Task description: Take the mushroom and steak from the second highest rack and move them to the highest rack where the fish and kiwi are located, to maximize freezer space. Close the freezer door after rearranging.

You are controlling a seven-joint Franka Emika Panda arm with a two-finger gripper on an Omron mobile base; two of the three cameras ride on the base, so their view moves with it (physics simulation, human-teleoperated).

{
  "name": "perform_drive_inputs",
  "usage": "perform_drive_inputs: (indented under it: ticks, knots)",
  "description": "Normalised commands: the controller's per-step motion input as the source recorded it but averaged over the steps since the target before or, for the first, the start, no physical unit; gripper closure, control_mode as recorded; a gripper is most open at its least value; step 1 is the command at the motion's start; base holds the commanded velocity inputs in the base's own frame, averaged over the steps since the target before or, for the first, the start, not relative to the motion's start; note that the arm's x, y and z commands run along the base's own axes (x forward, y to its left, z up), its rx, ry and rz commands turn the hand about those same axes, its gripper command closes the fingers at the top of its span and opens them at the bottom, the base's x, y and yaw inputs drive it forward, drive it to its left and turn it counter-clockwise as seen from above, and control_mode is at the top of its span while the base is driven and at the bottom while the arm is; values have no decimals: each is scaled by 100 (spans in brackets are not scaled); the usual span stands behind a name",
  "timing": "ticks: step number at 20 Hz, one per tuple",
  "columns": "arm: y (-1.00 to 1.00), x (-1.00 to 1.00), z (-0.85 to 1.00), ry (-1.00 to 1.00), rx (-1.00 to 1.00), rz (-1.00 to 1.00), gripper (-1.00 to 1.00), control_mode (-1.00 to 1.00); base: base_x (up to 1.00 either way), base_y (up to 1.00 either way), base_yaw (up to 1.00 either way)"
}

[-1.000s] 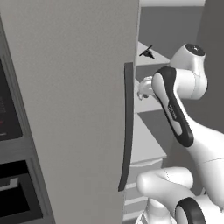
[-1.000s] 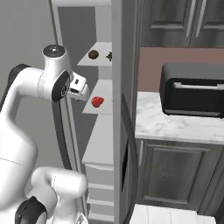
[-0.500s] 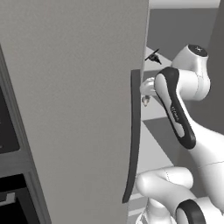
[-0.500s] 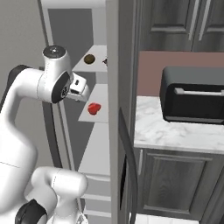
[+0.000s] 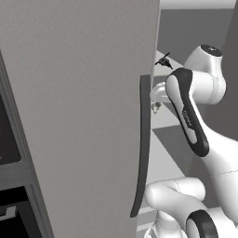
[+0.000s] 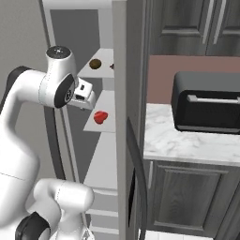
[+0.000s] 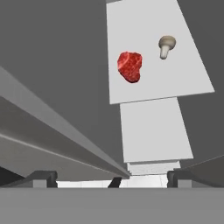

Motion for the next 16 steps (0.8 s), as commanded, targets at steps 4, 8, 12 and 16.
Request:
perform_drive_inputs:
  ticks: [4, 8, 12, 16]
  knots:
    - [-20, 0, -21, 0, 0, -1, -100, -100, 0, 0, 0]
    - [-36, -9, -27, -3, 3, 0, -100, -100, 0, 0, 0]
    - [-33, 0, -20, 0, 6, 0, -100, -100, 0, 0, 0]
    - [-22, 8, -30, 0, 11, 0, -100, -100, 0, 0, 0]
